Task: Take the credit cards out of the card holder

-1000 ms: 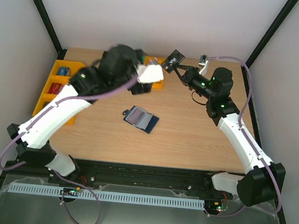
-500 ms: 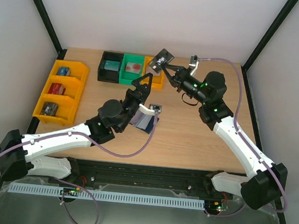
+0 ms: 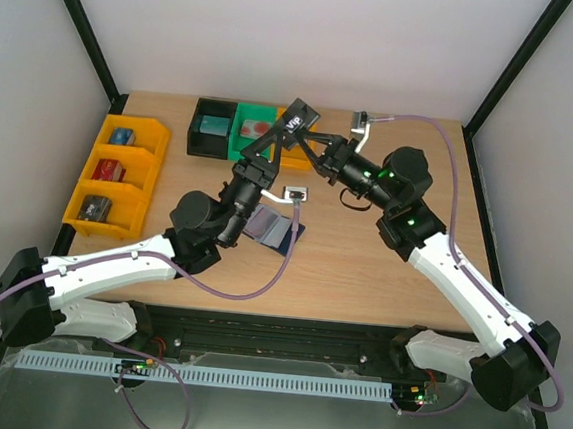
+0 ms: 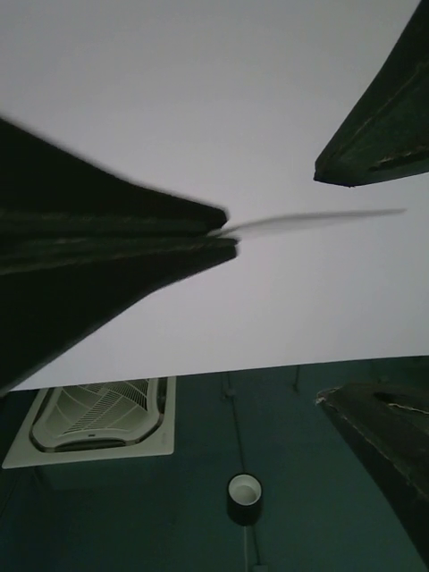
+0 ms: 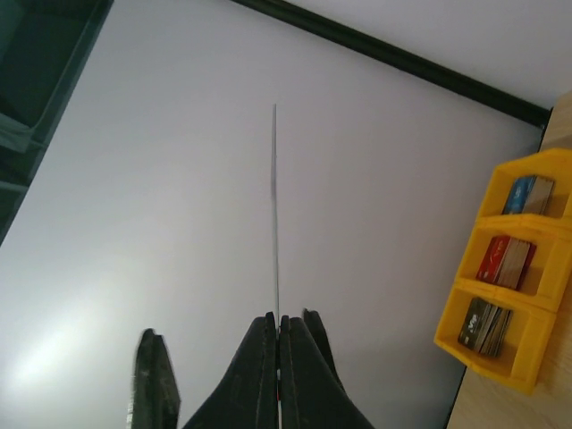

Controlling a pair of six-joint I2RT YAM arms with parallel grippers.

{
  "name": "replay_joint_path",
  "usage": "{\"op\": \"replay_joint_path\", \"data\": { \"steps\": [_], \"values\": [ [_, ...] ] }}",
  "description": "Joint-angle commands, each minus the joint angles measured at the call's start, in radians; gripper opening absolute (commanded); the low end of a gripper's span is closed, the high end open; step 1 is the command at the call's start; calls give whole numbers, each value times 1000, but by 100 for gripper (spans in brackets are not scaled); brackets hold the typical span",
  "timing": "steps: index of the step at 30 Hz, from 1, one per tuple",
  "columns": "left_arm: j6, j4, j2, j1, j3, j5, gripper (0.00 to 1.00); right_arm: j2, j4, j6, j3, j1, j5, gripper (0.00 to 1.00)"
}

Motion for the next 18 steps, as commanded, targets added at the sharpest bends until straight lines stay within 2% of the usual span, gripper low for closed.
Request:
{"op": "replay_joint_path", "data": {
  "steps": [1,5,8,12,16,17,18],
  "values": [
    [40,66,-11,6,0,15,57,31,47,-6,33,32,6,2],
    [22,47,-12,5,-3,0,31,44,55,-8,42,47,3,2],
    [17,31,-15,6,-4,-17,5,47,55,-9,43,49,-2,2],
    [-45,-8,-15,2,19,-53,2,46,55,-22,51,49,-17,2],
    [-167,-105,-14,-11,90,-129,2,39,24,-79,69,49,-11,2],
    [-202,-132,-14,-16,108,-147,2,37,22,-93,76,49,-14,6],
    [-251,-178,-13,-20,140,-171,2,34,19,-116,83,49,-13,27]
  ]
}}
